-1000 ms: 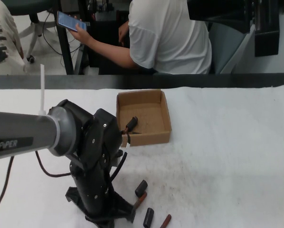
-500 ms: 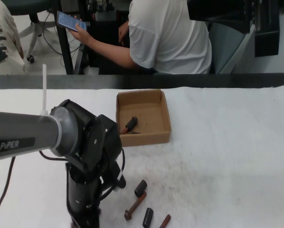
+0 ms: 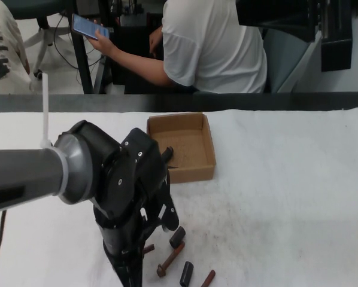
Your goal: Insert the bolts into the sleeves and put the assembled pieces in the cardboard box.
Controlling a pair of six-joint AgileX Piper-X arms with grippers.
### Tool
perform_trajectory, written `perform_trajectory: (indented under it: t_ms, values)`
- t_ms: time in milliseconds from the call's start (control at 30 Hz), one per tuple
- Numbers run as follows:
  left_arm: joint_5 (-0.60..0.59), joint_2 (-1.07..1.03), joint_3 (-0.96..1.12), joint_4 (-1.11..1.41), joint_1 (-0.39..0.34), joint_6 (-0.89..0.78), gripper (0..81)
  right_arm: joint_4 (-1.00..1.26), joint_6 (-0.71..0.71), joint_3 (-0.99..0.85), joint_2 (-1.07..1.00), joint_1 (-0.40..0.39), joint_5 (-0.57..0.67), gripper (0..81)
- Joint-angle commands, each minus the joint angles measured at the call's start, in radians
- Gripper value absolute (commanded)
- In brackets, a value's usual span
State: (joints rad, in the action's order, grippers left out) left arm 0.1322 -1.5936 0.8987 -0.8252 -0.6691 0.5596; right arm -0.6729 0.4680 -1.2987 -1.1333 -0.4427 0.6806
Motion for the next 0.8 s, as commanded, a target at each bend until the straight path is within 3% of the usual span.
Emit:
perform_trajectory:
  t_ms: [0, 467, 633, 700, 767]
  values:
    - [-0.015, 0.011, -0.005, -0.012, -0.003, -0.014, 0.3, 0.005, -0.004, -0.008, 0.013, 0.004, 0.014, 0.8]
    - [0.026, 0.011, -0.005, -0.033, 0.000, 0.062, 0.3, 0.005, -0.004, -0.008, 0.013, 0.004, 0.014, 0.8]
    - [-0.020, 0.011, -0.005, -0.039, 0.002, 0.012, 0.3, 0.005, -0.004, -0.008, 0.013, 0.004, 0.014, 0.8]
    - [-0.041, 0.011, -0.005, -0.044, 0.002, -0.007, 3.5, 0.005, -0.004, -0.008, 0.013, 0.004, 0.014, 0.8]
    - [-0.065, 0.011, -0.005, -0.058, 0.002, -0.012, 12.8, 0.005, -0.004, -0.008, 0.013, 0.004, 0.014, 0.8]
